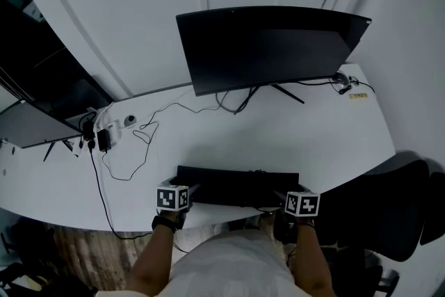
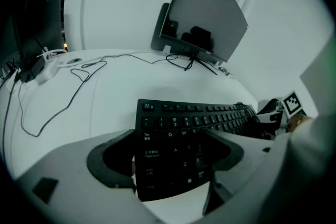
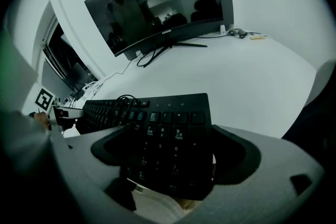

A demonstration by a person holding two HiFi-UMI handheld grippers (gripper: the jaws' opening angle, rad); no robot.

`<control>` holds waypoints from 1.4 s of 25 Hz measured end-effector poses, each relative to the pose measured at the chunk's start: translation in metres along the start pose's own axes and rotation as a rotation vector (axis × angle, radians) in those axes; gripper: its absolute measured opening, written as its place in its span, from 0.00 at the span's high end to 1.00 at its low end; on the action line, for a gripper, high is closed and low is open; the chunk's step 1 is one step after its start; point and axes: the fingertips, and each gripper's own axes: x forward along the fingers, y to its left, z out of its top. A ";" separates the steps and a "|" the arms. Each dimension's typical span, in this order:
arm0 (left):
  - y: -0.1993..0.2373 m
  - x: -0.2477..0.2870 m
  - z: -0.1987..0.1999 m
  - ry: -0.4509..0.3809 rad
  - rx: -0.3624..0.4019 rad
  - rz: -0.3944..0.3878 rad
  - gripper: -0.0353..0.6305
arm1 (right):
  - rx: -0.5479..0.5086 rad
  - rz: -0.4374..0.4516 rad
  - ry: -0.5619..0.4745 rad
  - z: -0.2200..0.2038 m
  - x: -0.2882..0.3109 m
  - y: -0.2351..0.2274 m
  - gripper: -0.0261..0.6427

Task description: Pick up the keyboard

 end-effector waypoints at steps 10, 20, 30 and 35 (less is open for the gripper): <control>-0.016 -0.043 0.070 -0.203 0.064 0.008 0.40 | -0.060 0.000 -0.202 0.070 -0.043 0.014 0.28; -0.036 -0.097 0.136 -0.427 0.125 0.024 0.40 | -0.120 -0.004 -0.430 0.131 -0.097 0.030 0.27; -0.044 -0.126 0.158 -0.565 0.119 0.007 0.40 | -0.202 -0.020 -0.565 0.161 -0.134 0.042 0.27; -0.043 -0.132 0.159 -0.579 0.114 0.009 0.39 | -0.212 -0.017 -0.575 0.164 -0.139 0.046 0.27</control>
